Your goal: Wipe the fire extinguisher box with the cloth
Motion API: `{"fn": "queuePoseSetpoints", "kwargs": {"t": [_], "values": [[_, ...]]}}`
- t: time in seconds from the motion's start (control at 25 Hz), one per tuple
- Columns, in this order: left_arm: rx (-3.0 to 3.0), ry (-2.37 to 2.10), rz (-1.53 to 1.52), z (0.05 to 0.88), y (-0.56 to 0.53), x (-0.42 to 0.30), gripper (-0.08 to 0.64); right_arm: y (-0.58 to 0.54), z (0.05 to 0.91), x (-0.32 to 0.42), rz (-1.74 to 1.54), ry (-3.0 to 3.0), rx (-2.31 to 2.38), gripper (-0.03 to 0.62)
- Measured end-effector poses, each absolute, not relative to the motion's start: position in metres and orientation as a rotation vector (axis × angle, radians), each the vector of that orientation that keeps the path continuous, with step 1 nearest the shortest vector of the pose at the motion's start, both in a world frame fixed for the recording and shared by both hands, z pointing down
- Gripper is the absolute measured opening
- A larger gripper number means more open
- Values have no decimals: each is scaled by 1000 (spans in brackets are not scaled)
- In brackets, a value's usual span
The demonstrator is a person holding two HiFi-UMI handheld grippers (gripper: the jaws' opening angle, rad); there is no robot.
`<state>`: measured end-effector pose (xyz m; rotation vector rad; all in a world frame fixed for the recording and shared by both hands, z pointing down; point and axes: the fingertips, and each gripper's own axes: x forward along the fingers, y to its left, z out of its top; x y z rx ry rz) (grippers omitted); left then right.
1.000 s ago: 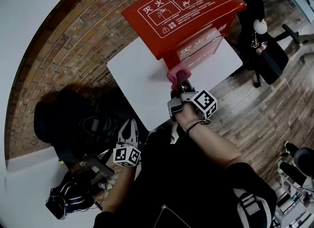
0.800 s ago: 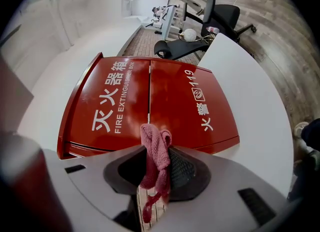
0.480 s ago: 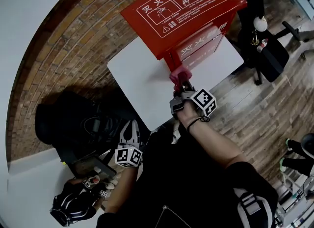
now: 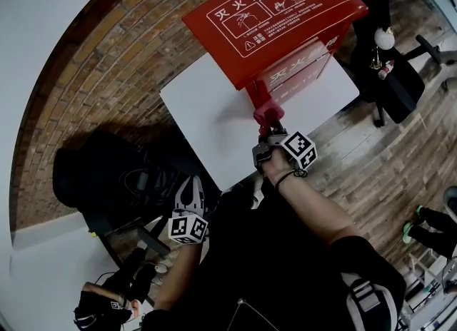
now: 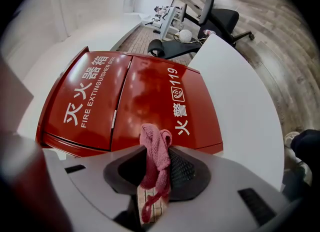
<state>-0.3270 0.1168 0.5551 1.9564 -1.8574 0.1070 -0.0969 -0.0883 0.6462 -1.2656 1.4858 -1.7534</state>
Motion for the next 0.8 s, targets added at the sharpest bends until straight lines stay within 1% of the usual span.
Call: {"fn": "queuePoseSetpoints", "kwargs": {"t": [0.8], "values": [[1917,-1858,132,571,116,-331,21,-90,715,-95,-1845,1461,-1423,110]]}}
